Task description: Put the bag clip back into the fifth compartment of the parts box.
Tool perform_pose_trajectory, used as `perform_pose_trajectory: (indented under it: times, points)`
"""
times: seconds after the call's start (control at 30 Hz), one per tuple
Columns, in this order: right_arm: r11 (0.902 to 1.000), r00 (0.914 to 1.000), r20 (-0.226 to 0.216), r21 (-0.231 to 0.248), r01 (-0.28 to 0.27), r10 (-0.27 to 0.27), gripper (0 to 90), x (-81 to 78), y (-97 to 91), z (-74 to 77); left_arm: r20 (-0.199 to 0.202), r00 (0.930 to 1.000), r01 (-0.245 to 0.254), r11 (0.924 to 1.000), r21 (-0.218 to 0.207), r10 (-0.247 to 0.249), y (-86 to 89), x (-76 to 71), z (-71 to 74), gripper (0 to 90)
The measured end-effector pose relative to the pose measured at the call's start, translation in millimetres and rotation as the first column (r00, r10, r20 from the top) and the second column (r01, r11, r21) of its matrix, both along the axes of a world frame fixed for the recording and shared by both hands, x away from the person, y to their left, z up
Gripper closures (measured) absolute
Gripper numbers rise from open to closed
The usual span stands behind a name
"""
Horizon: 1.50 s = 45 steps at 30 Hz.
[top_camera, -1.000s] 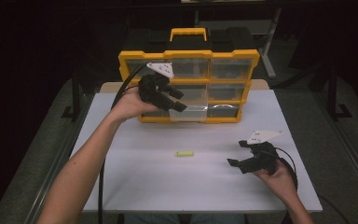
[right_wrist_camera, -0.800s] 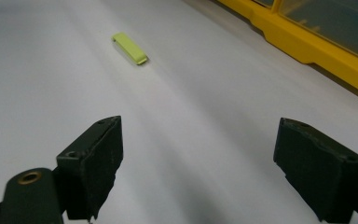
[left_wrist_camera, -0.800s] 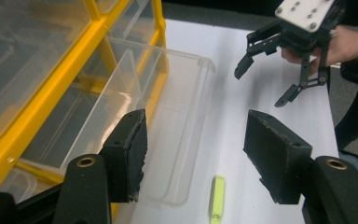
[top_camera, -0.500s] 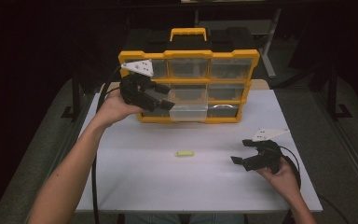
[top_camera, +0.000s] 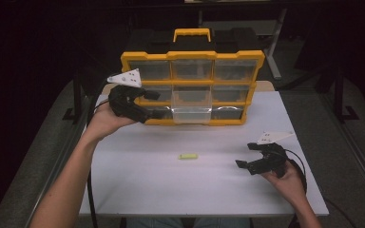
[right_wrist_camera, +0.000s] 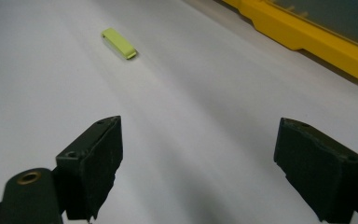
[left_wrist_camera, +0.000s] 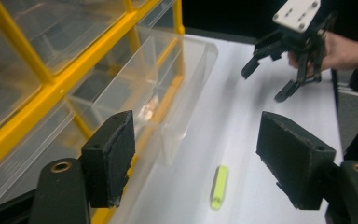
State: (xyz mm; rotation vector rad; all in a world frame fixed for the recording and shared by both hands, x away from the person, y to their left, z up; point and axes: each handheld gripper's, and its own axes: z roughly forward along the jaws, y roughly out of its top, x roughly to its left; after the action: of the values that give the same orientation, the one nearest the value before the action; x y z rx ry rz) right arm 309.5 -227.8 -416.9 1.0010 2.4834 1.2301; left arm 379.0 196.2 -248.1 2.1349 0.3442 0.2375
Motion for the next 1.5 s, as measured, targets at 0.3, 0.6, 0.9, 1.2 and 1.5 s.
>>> perform_pose_trajectory:
  times: [0.3,0.6,0.9,1.2,1.5]
  points:
    - [1.0000,1.0000,0.005,0.003,0.000,0.000,14.2,-0.3,-4.1,-0.5,0.024,0.9972,-0.070,0.9966,-0.043,0.071,27.6,-24.5,-8.3,22.2]
    - [0.9998,0.9998,0.011,0.009,-0.019,0.019,13.8,-3.1,-5.6,2.2,0.019,0.9932,-0.114,0.9925,-0.044,0.115,39.8,-41.4,-25.2,21.7]
    - [0.9996,0.9996,0.014,-0.015,-0.025,0.025,14.2,-3.8,-2.9,-1.7,0.007,0.9894,-0.145,0.9890,-0.030,0.145,43.8,-52.1,-49.7,22.4]
    - [0.9985,0.9994,0.010,-0.045,-0.032,0.033,14.5,-5.0,2.1,-3.7,-0.004,0.9741,-0.226,0.9739,-0.023,0.226,53.5,-61.8,-76.2,22.2]
    - [0.9961,0.9976,0.002,-0.055,-0.069,0.069,14.4,-0.1,8.4,-7.5,-0.026,0.9637,-0.266,0.9640,-0.005,0.266,59.8,-66.7,-97.5,22.3]
